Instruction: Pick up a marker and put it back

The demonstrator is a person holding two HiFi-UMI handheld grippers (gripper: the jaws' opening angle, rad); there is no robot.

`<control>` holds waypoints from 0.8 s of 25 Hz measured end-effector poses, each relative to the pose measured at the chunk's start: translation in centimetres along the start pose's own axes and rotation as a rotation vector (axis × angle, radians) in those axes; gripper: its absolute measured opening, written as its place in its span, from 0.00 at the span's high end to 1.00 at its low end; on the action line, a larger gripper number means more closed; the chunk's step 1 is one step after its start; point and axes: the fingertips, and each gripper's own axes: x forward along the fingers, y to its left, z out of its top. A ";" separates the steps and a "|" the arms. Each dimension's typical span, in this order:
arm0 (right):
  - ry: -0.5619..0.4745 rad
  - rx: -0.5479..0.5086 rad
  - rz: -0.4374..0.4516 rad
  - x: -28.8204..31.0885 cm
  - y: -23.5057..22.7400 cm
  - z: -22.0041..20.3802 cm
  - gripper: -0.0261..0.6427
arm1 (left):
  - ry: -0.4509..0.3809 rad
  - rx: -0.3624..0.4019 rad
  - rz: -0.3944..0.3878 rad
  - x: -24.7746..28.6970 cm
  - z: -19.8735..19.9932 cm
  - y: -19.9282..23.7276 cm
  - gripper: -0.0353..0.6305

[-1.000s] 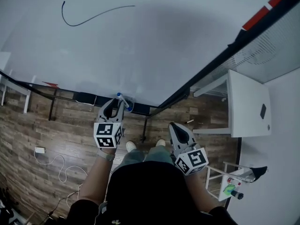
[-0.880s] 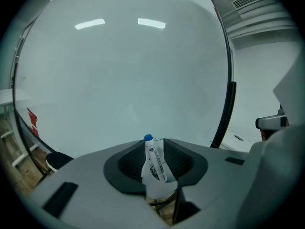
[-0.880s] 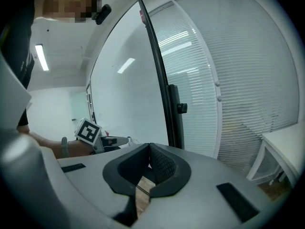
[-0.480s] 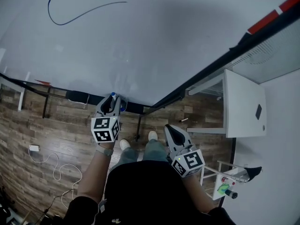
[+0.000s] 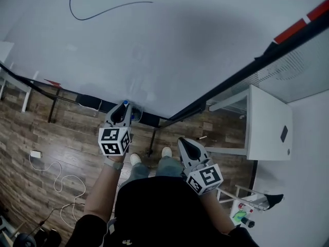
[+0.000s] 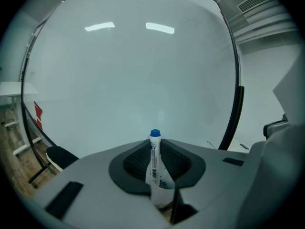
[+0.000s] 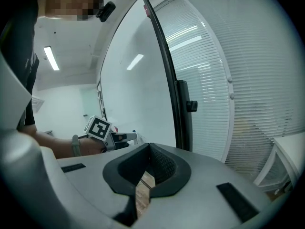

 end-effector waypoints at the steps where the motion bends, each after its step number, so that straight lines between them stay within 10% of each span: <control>1: 0.000 -0.005 0.012 0.2 0.1 0.1 0.92 | -0.011 -0.002 0.003 -0.3 0.3 0.0 0.82; 20: -0.023 -0.099 0.310 4.2 3.8 4.1 0.92 | -0.316 -0.004 0.093 -10.7 9.9 -0.6 0.82</control>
